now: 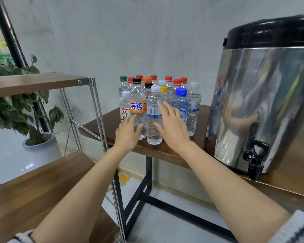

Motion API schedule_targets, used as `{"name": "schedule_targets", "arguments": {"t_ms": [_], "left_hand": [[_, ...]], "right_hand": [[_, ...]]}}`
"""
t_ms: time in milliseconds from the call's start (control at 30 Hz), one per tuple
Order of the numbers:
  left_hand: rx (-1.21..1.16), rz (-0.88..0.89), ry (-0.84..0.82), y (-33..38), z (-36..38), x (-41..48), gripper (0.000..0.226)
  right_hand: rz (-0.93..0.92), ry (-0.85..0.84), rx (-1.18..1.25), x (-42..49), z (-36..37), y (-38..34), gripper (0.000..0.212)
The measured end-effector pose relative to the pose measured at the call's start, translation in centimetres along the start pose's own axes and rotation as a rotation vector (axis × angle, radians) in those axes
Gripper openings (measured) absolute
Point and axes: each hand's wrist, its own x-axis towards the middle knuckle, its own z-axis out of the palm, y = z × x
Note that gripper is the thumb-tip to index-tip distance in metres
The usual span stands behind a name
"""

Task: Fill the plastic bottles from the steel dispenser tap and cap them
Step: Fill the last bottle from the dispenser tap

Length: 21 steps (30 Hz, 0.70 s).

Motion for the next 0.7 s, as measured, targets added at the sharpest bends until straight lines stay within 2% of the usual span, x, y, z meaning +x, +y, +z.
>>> {"name": "schedule_targets", "arguments": {"t_ms": [100,200,300,400,500,700], "left_hand": [[-0.041,0.105,0.173,2.5,-2.3,2.0,0.049],[-0.067,0.135,0.247,4.4,-4.0,5.4,0.053],[-0.058,0.099,0.233,5.5,-4.4,8.3,0.063],[-0.085,0.040,0.192,5.4,-4.1,10.0,0.070],[-0.126,0.067,0.218,4.6,-3.7,10.6,0.068],[-0.209,0.043,0.160,5.1,-4.3,10.1,0.066]], "right_hand": [[-0.017,0.084,0.037,2.3,-1.9,-0.4,0.068],[-0.006,0.093,0.072,4.6,-2.6,-0.4,0.071],[0.001,0.061,0.103,6.2,-2.6,-0.3,0.075],[-0.015,0.005,0.112,7.0,-2.4,-0.2,0.071],[-0.017,-0.058,0.101,7.7,-2.0,0.1,0.066],[-0.008,-0.104,0.164,8.6,-1.5,0.6,0.077]]}}
